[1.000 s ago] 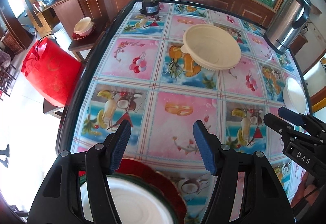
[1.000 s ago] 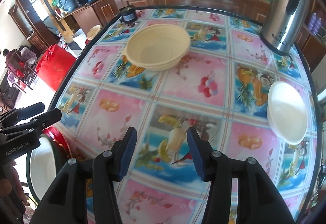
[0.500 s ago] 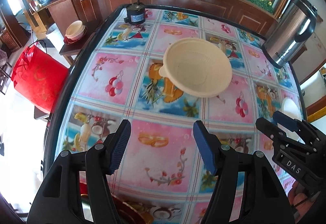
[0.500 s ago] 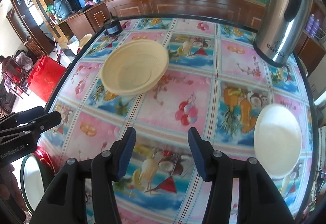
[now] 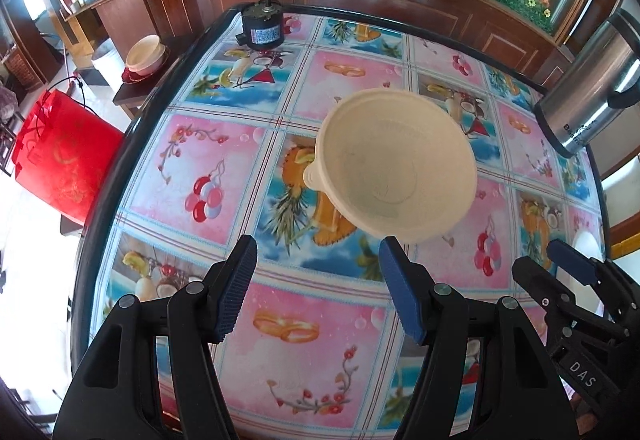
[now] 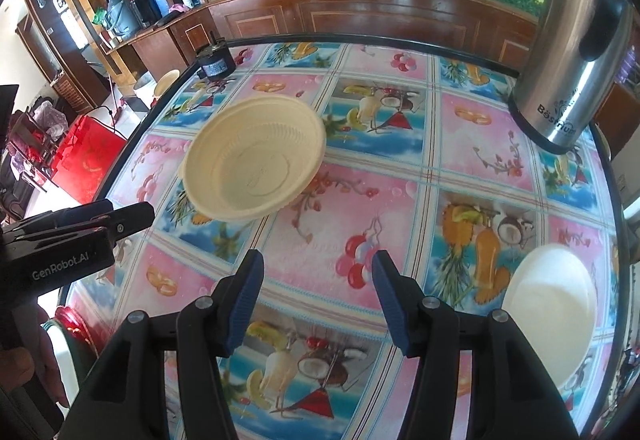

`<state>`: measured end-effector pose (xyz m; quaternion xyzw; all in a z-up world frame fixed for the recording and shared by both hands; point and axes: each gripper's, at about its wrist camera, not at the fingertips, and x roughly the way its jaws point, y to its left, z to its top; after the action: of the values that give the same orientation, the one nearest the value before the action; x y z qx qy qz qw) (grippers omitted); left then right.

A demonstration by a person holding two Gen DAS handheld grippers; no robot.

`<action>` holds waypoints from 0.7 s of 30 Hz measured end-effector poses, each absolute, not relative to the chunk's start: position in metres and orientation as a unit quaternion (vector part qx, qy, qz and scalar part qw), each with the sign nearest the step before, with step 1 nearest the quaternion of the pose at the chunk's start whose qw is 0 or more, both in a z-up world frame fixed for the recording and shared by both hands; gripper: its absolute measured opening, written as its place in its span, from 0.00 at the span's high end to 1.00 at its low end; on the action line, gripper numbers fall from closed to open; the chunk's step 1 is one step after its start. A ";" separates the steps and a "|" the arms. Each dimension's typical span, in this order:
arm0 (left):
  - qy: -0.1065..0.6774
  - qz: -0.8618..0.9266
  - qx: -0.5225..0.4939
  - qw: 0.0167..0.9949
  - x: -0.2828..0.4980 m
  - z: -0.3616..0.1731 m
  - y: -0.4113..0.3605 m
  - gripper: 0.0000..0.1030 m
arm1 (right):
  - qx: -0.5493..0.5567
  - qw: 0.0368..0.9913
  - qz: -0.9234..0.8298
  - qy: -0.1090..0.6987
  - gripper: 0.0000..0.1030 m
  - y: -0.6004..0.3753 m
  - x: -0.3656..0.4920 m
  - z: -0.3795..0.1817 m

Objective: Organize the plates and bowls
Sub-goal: 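Move both grippers away from the stack toward the cream bowl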

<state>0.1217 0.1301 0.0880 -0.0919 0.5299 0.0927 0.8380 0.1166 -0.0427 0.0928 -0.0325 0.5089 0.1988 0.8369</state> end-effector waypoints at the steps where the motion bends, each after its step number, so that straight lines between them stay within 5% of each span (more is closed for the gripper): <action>1: 0.531 0.091 -0.094 0.837 0.125 0.087 0.131 0.38 | -0.032 0.837 0.199 0.509 0.45 -0.042 0.119 0.092; 21: 0.546 0.111 -0.097 0.825 0.190 0.053 0.158 0.33 | -0.009 0.831 0.205 0.518 0.42 -0.027 0.170 0.074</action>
<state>0.1898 0.1576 0.0526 -0.0967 0.5458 0.1109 0.8249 0.1699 -0.0274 0.0745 -0.0086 0.5178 0.2050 0.8305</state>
